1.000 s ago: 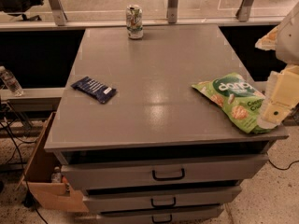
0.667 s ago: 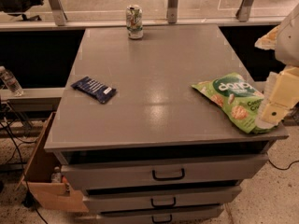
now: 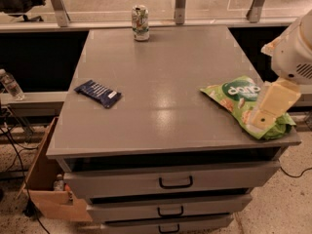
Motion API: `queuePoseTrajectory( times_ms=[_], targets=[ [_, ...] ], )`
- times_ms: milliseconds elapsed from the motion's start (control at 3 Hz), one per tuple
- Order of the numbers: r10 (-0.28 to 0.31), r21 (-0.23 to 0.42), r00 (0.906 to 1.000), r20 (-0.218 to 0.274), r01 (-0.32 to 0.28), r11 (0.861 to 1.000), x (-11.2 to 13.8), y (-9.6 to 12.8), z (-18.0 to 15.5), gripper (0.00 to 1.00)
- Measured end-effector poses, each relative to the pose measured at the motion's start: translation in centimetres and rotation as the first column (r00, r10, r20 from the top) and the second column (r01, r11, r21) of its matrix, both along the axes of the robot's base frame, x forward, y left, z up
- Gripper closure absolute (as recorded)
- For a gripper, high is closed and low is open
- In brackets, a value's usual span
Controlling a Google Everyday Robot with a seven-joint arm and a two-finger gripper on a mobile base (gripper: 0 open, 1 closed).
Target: Pick green rice chip bag
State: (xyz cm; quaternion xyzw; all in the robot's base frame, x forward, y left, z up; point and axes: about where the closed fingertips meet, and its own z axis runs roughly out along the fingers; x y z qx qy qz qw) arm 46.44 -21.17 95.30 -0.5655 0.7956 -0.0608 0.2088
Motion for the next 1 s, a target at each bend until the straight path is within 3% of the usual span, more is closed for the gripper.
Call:
queuePoseTrajectory(
  times_ms=[333,1000],
  targets=[
    [-0.113,0.063,0.9928,0.040,0.111,0.992,2.8,1.2,-2.5,0.00],
    [-0.233,0.108,0.9724,-0.007,0.232,0.967,7.0,1.4,-8.4,0.00]
  ],
)
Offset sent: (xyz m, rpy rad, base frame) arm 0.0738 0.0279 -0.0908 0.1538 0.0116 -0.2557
